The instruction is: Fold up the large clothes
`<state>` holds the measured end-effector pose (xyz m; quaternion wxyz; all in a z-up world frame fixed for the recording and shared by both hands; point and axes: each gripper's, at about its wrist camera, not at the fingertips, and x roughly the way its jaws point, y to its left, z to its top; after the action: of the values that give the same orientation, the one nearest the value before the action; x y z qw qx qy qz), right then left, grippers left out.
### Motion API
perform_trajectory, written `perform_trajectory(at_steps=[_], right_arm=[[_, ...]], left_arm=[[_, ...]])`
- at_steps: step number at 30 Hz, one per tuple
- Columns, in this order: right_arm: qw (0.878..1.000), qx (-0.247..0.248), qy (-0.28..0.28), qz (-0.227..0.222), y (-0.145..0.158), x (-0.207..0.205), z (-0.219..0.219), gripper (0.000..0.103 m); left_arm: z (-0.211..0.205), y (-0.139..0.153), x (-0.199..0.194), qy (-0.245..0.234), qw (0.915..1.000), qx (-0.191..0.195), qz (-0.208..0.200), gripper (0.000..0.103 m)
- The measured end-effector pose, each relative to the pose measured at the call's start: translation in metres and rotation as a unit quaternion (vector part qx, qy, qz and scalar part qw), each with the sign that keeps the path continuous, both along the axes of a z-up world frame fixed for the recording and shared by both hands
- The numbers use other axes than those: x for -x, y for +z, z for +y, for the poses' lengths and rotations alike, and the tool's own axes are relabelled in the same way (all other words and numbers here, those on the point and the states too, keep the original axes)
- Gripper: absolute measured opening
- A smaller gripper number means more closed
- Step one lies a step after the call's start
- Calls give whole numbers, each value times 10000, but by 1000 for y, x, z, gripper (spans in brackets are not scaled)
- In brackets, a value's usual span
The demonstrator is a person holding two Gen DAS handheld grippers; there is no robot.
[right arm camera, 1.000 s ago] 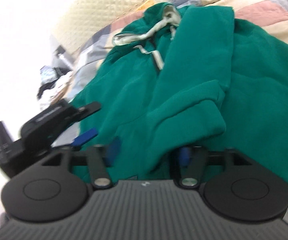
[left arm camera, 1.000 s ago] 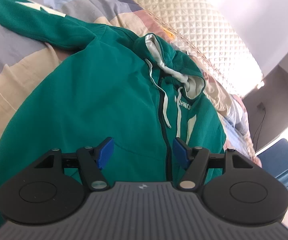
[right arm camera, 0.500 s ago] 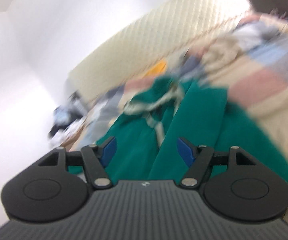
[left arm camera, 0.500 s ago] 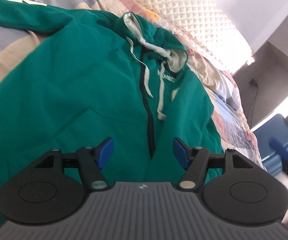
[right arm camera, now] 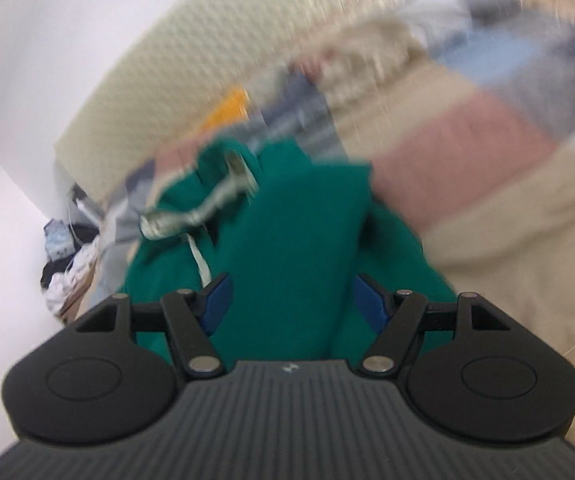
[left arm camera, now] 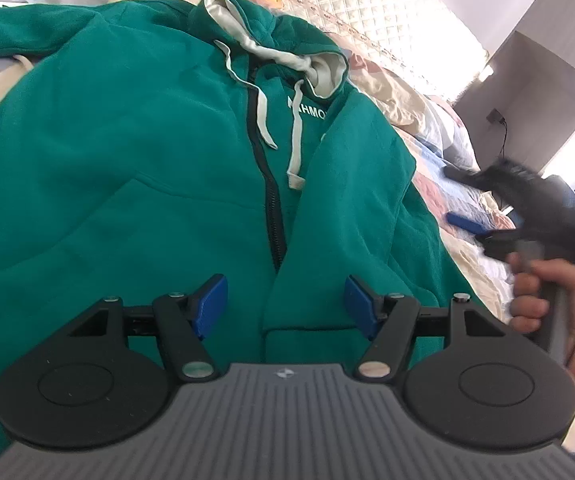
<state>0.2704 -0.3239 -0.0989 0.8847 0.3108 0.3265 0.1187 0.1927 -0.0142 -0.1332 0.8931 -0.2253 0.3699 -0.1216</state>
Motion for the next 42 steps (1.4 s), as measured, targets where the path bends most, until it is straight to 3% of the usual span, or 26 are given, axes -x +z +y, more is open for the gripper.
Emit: perform_trajectory(at_steps=[6,11,15,17,19,20,21,24,27,30,33,39,42], right_arm=[[9982,-71,202,553,-33,-32,6,70],[9966,-358,534,509,-51,-49,16,70],[9913,-954,852,313,-52,-60,19,69],[9913,-906,934,219,-50,-62,27,69],[9920,-677,1030,253,-50,-64,37,58],[9925,-552,1052,305,-51,-65,40,47],[9928,-473,1051,337,-51,-65,40,36],[9933,-468,991,359,-52,-66,36,16],[9946,-457,870,336,-47,-64,33,10],[9968,-478,607,198,-41,-61,26,8],[9974,-545,464,-51,-32,-59,20,8],[9974,-637,312,-114,-29,-62,9,8],[9974,-644,318,-21,-33,-63,7,8]], left_arm=[[-6,-7,-8,-122,9998,140,82,70],[-10,-12,-16,-114,9992,335,178,70],[-15,-14,-17,-232,9988,397,183,70],[-18,-16,-19,-259,9988,369,181,69],[-19,-17,-20,-269,9987,376,199,69],[-19,-18,-20,-263,9985,425,228,69],[-16,-20,-23,-260,9977,547,305,69],[-6,-24,-32,-250,9937,938,566,69],[-9,-22,-35,-370,9941,838,573,69],[-16,-21,-35,-496,9959,596,476,68],[-17,-22,-38,-503,9958,599,466,68],[-24,-23,-39,-717,9961,426,303,53],[-30,-22,-38,-737,9968,216,223,33]])
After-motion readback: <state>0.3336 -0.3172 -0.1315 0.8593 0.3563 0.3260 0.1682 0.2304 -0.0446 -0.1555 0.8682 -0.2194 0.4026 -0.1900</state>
